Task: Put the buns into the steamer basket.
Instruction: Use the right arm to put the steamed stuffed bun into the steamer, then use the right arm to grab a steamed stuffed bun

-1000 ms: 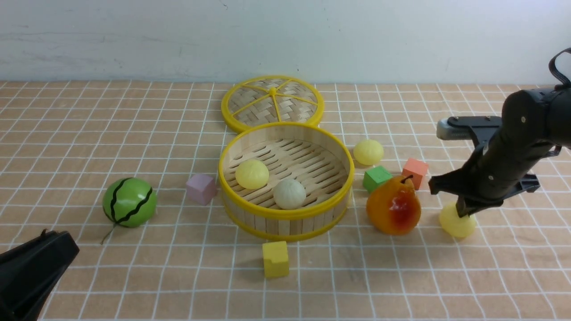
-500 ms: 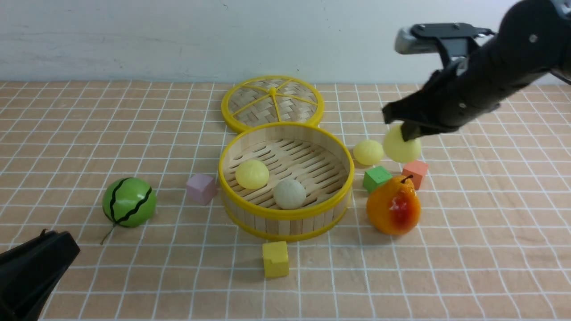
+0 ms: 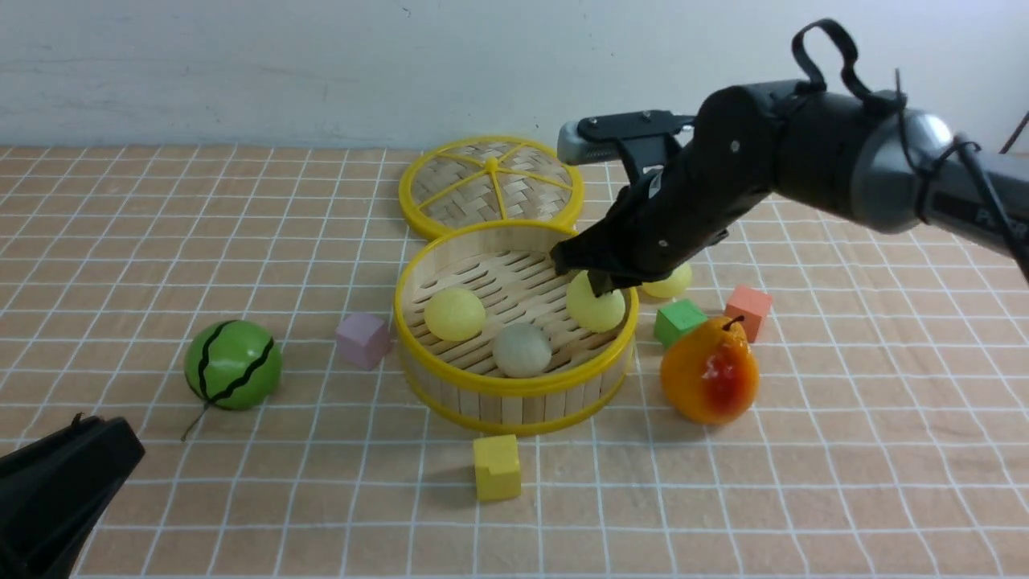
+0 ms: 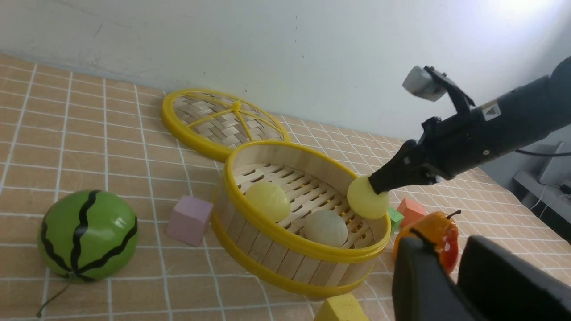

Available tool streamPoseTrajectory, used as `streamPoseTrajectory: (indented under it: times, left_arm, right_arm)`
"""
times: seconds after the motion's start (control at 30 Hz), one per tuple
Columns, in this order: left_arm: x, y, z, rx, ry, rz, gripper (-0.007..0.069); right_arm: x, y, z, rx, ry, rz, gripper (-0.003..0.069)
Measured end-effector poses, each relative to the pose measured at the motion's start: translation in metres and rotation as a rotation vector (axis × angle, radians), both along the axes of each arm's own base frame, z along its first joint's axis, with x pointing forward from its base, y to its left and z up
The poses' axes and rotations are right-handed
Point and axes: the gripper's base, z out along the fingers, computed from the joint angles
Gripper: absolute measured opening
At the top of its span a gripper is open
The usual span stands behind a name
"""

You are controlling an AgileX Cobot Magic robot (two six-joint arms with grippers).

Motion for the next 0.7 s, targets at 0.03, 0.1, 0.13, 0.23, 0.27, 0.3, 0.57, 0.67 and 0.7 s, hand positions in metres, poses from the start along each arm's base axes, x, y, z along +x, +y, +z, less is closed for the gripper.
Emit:
streamPoseTrajectory:
  times: [0.03, 0.1, 0.13, 0.23, 0.27, 0.3, 0.57, 0.67, 0.7]
  left_arm:
    - [0.0, 0.0, 0.0, 0.0, 0.0, 0.0, 0.0139]
    - [0.0, 0.0, 0.0, 0.0, 0.0, 0.0, 0.0142]
    - [0.0, 0.0, 0.0, 0.0, 0.0, 0.0, 0.0143]
    - [0.0, 0.0, 0.0, 0.0, 0.0, 0.0, 0.0146]
    - [0.0, 0.0, 0.0, 0.0, 0.0, 0.0, 0.0146]
    - [0.0, 0.0, 0.0, 0.0, 0.0, 0.0, 0.0148]
    - [0.0, 0.0, 0.0, 0.0, 0.0, 0.0, 0.0158]
    - [0.0, 0.0, 0.0, 0.0, 0.0, 0.0, 0.0162]
    - [0.0, 0.0, 0.0, 0.0, 0.0, 0.0, 0.0162]
  right_arm:
    - [0.002, 0.001, -0.004, 0.003, 0.0, -0.003, 0.0034]
    - [0.004, 0.002, -0.01, 0.007, -0.001, -0.008, 0.005]
    - [0.006, 0.003, -0.013, 0.01, 0.0, -0.01, 0.0062]
    - [0.008, 0.003, -0.018, 0.011, -0.002, -0.013, 0.0112]
    - [0.008, 0.004, -0.021, 0.009, 0.001, -0.013, 0.0155]
    - [0.008, 0.004, -0.021, 0.008, 0.003, -0.013, 0.0192]
    - [-0.001, -0.008, 0.015, -0.06, -0.067, 0.015, 0.0447]
    - [-0.001, -0.032, 0.046, -0.108, -0.136, -0.033, 0.0462]
    - [-0.001, -0.034, 0.047, -0.105, -0.135, -0.039, 0.0461]
